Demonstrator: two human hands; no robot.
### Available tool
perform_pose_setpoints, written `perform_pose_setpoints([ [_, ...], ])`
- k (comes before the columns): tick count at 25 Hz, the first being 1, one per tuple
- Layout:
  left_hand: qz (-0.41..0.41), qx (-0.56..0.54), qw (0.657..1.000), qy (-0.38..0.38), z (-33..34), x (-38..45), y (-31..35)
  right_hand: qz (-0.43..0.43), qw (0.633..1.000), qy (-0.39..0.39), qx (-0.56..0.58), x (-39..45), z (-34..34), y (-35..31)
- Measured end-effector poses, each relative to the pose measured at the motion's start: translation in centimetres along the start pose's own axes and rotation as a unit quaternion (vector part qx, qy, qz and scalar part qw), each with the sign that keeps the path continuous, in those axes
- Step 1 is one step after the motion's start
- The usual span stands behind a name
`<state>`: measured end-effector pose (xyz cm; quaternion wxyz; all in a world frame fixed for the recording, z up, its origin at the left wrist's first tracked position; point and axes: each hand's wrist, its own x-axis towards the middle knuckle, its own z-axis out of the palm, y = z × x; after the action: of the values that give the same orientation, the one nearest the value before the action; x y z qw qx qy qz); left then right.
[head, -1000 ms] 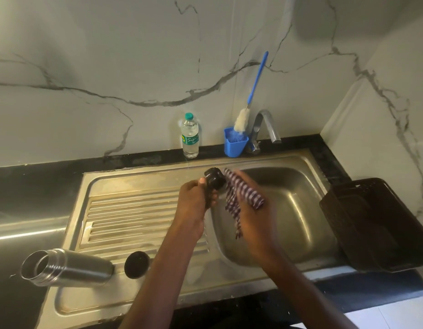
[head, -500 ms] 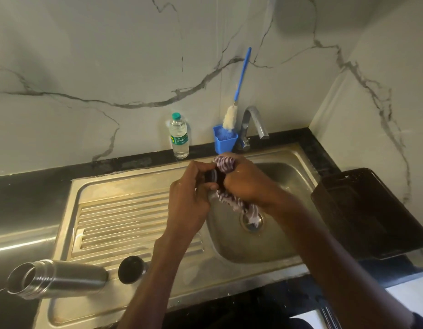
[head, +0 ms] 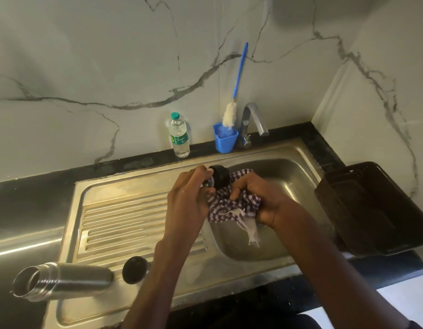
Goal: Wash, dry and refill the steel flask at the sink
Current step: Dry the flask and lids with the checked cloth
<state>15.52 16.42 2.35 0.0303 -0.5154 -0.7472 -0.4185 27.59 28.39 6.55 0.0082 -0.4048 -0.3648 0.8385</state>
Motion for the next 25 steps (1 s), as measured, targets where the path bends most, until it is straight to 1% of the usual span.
perform_pose_setpoints([
  [3,0.002,0.032,0.999,-0.02,-0.1,-0.4,-0.3,0.001,0.999,0.049,-0.022,-0.4,-1.1,0.6],
  [5,-0.044,0.065,0.996,-0.034,0.1,-0.7,-1.0,-0.016,0.997,0.077,-0.006,-0.7,-2.4,0.2],
  [6,-0.091,0.08,0.991,-0.048,0.4,-0.9,-1.5,-0.038,0.995,0.094,0.001,-0.9,-2.8,0.0],
  [7,-0.166,0.047,0.983,-0.059,0.9,-1.3,-1.8,-0.071,0.99,0.119,0.002,-0.8,-3.0,-0.1],
  [8,-0.249,-0.053,0.966,-0.056,1.4,-1.6,-1.8,-0.115,0.982,0.15,-0.009,-0.7,-2.8,0.0],
  [9,-0.33,-0.212,0.919,-0.044,1.8,-1.6,-1.6,-0.186,0.963,0.191,-0.048,-0.5,-2.3,0.4],
  [10,-0.405,-0.38,0.831,-0.032,2.2,-1.7,-1.0,-0.292,0.921,0.229,-0.12,-0.4,-1.6,1.1],
  [11,-0.46,-0.521,0.719,-0.02,2.2,-1.6,-0.2,-0.398,0.858,0.241,-0.217,0.0,-1.0,2.2],
  [12,-0.491,-0.612,0.62,-0.012,2.1,-1.6,0.3,-0.484,0.787,0.215,-0.318,0.7,-0.6,3.7],
  [13,-0.511,-0.656,0.555,-0.008,1.9,-1.6,0.8,-0.52,0.726,0.177,-0.414,1.4,-0.5,5.2],
  [14,-0.523,-0.676,0.519,-0.016,1.5,-1.5,1.2,-0.524,0.689,0.144,-0.479,1.9,-0.7,6.6],
  [15,-0.527,-0.68,0.509,-0.03,1.1,-1.5,1.2,-0.53,0.66,0.135,-0.515,2.2,-1.2,7.7],
  [16,-0.527,-0.675,0.515,-0.046,0.6,-1.5,1.4,-0.549,0.63,0.141,-0.531,2.5,-1.8,8.5],
  [17,-0.528,-0.663,0.528,-0.059,0.2,-1.6,1.5,-0.566,0.604,0.16,-0.538,2.5,-2.5,9.1],
  [18,-0.53,-0.65,0.54,-0.069,-0.1,-1.7,1.7,-0.574,0.61,0.182,-0.516,2.4,-3.0,9.4],
  [20,-0.542,-0.62,0.565,-0.059,-0.1,-1.9,2.0,-0.552,0.666,0.224,-0.449,1.8,-3.4,9.2],
  [21,-0.545,-0.602,0.582,-0.054,0.0,-2.0,2.3,-0.546,0.675,0.237,-0.436,1.4,-3.0,8.7],
  [22,-0.544,-0.584,0.6,-0.056,0.1,-1.9,2.7,-0.553,0.672,0.236,-0.433,1.2,-2.3,8.1],
  [23,-0.539,-0.565,0.622,-0.061,0.0,-1.9,3.0,-0.563,0.635,0.225,-0.479,0.9,-1.5,7.7],
  [24,-0.53,-0.552,0.641,-0.063,-0.2,-1.9,3.3,-0.581,0.585,0.197,-0.531,1.1,-1.1,7.7],
  [25,-0.523,-0.545,0.653,-0.06,-0.5,-1.9,3.4,-0.59,0.541,0.177,-0.572,1.1,-0.9,7.9],
])
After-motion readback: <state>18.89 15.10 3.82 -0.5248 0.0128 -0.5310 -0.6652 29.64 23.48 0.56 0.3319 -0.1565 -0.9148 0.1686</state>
